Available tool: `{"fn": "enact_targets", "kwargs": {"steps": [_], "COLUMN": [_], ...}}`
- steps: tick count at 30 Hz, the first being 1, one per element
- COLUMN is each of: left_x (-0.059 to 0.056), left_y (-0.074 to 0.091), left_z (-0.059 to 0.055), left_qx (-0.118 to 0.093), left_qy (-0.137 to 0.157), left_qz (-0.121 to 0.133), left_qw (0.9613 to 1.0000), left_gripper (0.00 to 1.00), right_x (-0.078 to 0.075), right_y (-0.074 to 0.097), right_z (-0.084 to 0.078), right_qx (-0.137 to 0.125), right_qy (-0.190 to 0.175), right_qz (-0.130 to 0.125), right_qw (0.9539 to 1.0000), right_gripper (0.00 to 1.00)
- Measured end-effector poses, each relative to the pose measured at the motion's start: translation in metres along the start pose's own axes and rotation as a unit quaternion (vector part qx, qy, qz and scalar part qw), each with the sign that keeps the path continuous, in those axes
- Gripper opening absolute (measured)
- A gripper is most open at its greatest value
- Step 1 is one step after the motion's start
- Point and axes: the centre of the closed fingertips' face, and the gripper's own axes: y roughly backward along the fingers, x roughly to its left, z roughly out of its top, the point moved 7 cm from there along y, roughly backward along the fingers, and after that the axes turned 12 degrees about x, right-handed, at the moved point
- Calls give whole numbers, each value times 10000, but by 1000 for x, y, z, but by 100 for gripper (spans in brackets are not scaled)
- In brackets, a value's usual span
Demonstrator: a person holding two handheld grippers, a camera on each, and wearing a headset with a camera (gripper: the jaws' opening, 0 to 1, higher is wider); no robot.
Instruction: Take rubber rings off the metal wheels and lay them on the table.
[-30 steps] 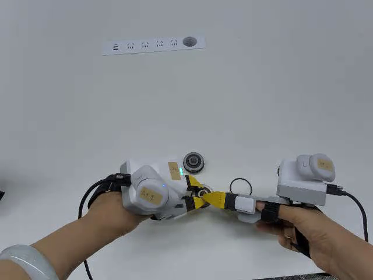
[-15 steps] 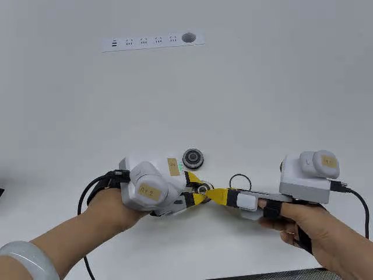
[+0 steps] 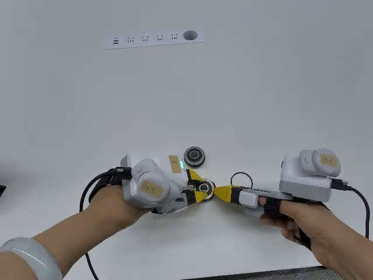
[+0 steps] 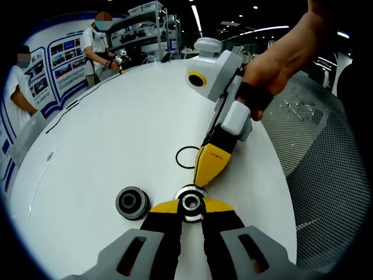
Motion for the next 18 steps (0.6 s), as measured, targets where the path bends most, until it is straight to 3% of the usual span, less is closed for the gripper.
{"fn": "enact_targets", "kwargs": {"steps": [18], "left_x": [0], "left_y": [0], "left_z": [1], "left_qx": [26], "left_qy": [-26], "left_qz": [-2], "left_qw": [10000], "left_gripper": [13], "right_x": [5], "right_y": [1], "right_z": [1], "right_qx": [-43], "right_qy": [-27], "right_qz": [-10], "right_qw": [10000], "right_gripper": [1]}}
